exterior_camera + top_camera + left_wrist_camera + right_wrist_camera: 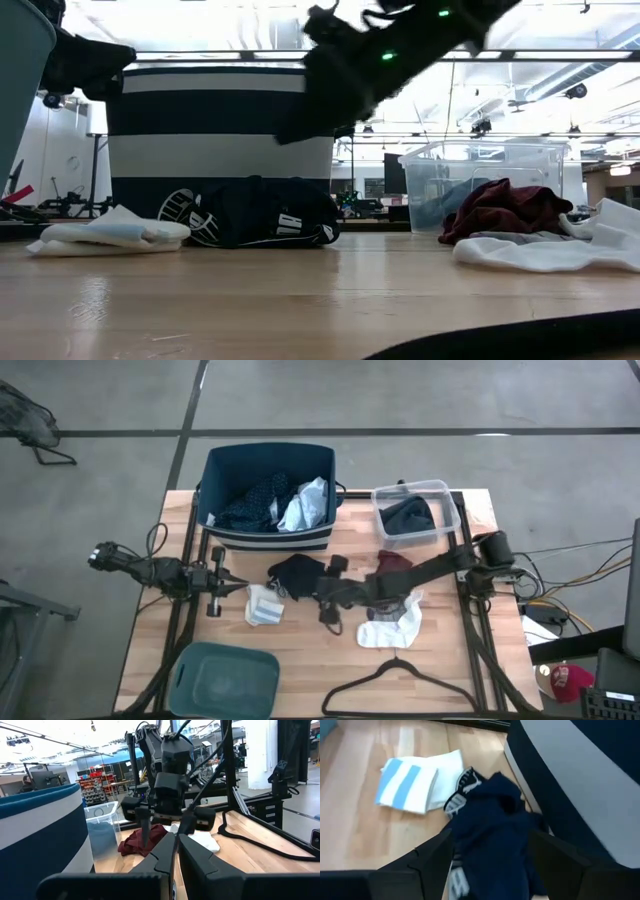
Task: Pick & Place Cloths
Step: Put the blue boxer into the transparent bin
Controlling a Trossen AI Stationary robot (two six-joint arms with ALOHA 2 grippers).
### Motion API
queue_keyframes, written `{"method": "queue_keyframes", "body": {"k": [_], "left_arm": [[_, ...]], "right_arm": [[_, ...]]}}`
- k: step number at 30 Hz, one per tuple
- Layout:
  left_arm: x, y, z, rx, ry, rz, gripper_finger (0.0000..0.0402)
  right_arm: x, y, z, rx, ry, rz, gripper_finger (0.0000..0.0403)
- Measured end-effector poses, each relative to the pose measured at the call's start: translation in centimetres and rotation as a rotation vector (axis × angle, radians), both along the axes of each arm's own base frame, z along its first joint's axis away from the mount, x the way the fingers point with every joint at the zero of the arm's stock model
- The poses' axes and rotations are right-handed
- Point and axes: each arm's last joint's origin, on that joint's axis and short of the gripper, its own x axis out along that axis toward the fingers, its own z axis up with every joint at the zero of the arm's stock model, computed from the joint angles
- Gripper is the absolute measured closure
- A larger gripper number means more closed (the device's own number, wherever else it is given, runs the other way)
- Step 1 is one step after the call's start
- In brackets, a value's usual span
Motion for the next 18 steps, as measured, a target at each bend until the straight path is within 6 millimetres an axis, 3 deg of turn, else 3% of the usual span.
{"method": "queue_keyframes", "body": {"k": [10,18], "left_arm": [[0.0,0.0,-0.1,0.002,0.006,0.006,0.0371],[0.0,0.0,-0.1,0.004,0.011,0.005,0.0371]], "right_arm": [[5.6,-1.0,-2.5,-0.048,0.032,0.06,0.0169],[8.2,-3.0,-5.4,-0.043,0.066,0.016,0.0183]]}}
